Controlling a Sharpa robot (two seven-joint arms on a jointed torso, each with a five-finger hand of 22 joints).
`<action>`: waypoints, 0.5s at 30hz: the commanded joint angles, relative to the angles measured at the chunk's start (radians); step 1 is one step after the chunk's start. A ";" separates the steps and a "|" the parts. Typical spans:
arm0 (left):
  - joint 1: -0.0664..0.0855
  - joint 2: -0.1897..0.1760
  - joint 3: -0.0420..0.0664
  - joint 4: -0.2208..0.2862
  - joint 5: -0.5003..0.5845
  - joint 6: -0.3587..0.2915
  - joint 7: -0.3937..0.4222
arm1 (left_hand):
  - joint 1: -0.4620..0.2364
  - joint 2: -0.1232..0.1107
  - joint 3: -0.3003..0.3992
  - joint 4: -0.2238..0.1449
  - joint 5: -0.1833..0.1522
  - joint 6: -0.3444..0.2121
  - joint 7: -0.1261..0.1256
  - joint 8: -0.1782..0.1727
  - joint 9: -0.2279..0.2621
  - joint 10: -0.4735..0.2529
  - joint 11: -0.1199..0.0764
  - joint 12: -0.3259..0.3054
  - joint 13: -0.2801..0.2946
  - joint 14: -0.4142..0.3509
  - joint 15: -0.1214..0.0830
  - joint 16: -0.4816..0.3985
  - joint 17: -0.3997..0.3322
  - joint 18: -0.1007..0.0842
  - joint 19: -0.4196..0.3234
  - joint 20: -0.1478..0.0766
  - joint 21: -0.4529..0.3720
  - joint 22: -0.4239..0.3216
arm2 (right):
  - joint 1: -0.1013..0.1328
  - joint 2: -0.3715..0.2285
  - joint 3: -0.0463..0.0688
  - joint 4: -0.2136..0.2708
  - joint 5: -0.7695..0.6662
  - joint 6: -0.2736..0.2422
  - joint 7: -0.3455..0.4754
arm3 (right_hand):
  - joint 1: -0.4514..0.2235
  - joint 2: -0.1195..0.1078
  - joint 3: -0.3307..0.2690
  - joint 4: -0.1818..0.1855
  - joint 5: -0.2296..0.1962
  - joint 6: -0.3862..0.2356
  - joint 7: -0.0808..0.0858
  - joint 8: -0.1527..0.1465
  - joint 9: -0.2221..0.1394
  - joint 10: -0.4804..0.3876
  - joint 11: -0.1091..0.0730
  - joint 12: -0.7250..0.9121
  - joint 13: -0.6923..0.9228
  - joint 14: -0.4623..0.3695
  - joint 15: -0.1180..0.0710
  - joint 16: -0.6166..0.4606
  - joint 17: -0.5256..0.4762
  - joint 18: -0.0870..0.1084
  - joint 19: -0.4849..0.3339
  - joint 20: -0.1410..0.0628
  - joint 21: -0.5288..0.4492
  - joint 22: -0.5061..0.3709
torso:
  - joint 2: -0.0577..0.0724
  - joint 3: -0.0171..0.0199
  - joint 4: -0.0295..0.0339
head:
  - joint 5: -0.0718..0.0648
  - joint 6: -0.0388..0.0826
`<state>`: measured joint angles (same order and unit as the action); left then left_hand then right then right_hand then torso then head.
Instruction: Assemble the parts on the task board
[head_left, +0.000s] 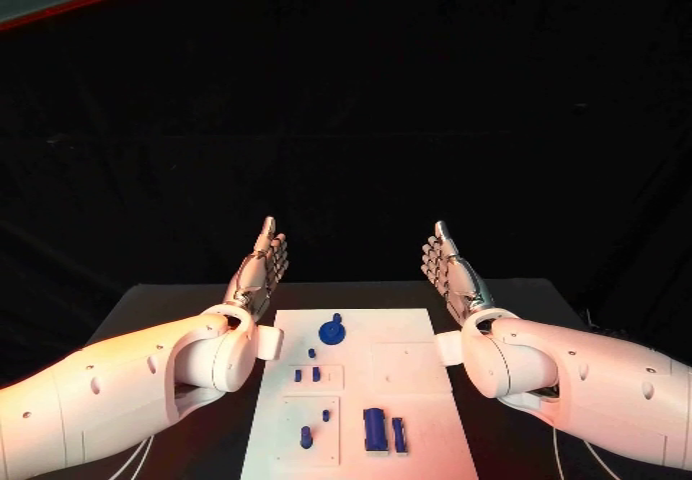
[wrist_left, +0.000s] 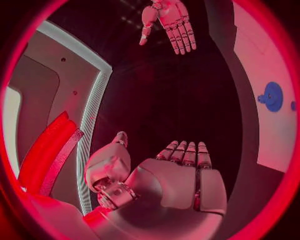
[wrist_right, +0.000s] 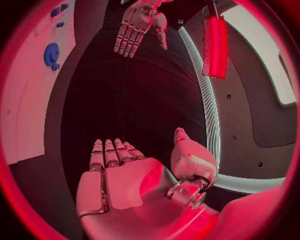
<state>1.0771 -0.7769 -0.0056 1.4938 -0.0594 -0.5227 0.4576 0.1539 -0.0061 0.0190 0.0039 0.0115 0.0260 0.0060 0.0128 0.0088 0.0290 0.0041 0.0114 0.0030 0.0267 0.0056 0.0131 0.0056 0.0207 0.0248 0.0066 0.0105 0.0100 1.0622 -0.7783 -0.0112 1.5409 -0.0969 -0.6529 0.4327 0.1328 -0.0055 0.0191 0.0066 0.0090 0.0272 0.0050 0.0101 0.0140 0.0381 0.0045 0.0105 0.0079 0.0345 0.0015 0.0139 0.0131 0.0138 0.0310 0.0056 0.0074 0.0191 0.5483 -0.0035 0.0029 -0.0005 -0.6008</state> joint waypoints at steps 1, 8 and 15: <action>-0.013 -0.002 0.004 0.040 0.047 -0.189 0.052 | -0.154 0.006 -0.019 -0.004 -0.012 -0.026 -0.006 -0.013 -0.009 -0.029 -0.004 -0.011 -0.003 -0.027 -0.006 -0.013 -0.006 -0.021 -0.025 -0.007 -0.011 -0.010 | -0.010 -0.002 0.009 0.025 0.094 -0.113 0.085 | -0.133 0.006 -0.019 -0.007 -0.009 -0.027 -0.005 -0.010 -0.014 -0.038 -0.005 -0.010 -0.008 -0.034 -0.001 -0.014 -0.013 -0.014 -0.031 -0.006 -0.007 -0.019 | -0.004 0.0035 -0.0029 | 0.000 0.001; -0.027 -0.003 0.006 0.076 0.059 -0.247 0.062 | -0.154 0.006 -0.019 -0.004 -0.012 -0.026 -0.006 -0.013 -0.009 -0.029 -0.004 -0.011 -0.003 -0.027 -0.006 -0.013 -0.006 -0.021 -0.025 -0.007 -0.011 -0.010 | -0.012 -0.002 0.011 0.029 0.097 -0.117 0.087 | -0.133 0.006 -0.019 -0.007 -0.009 -0.027 -0.005 -0.010 -0.014 -0.038 -0.005 -0.010 -0.008 -0.034 -0.001 -0.014 -0.013 -0.014 -0.031 -0.006 -0.007 -0.019 | -0.004 0.0035 -0.0029 | 0.000 0.001; -0.027 -0.003 0.006 0.076 0.059 -0.247 0.062 | -0.154 0.006 -0.019 -0.004 -0.012 -0.026 -0.006 -0.013 -0.009 -0.029 -0.004 -0.011 -0.003 -0.027 -0.006 -0.013 -0.006 -0.021 -0.025 -0.007 -0.011 -0.010 | -0.012 -0.002 0.011 0.029 0.097 -0.117 0.087 | -0.133 0.006 -0.019 -0.007 -0.009 -0.027 -0.005 -0.010 -0.014 -0.038 -0.005 -0.010 -0.008 -0.034 -0.001 -0.014 -0.013 -0.014 -0.031 -0.006 -0.007 -0.019 | -0.004 0.0035 -0.0029 | 0.000 0.001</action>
<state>1.0497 -0.7809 -0.0011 1.5668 -0.0094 -0.7372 0.4939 0.0072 0.0000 0.0041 0.0000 0.0034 0.0073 -0.0020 0.0069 0.0009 0.0036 0.0001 0.0065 0.0008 0.0036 0.0002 0.0062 0.0009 0.0053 0.0034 -0.0002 0.0059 0.0009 1.0503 -0.7800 -0.0007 1.5678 -0.0073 -0.7588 0.4912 0.0051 0.0002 0.0057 -0.0014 0.0051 0.0034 0.0000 0.0034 0.0011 0.0052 0.0000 0.0066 0.0009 0.0050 -0.0002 0.0024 0.0010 0.0139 0.0047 0.0003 0.0049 0.0009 0.5444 -0.0002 0.0001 -0.0001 -0.5999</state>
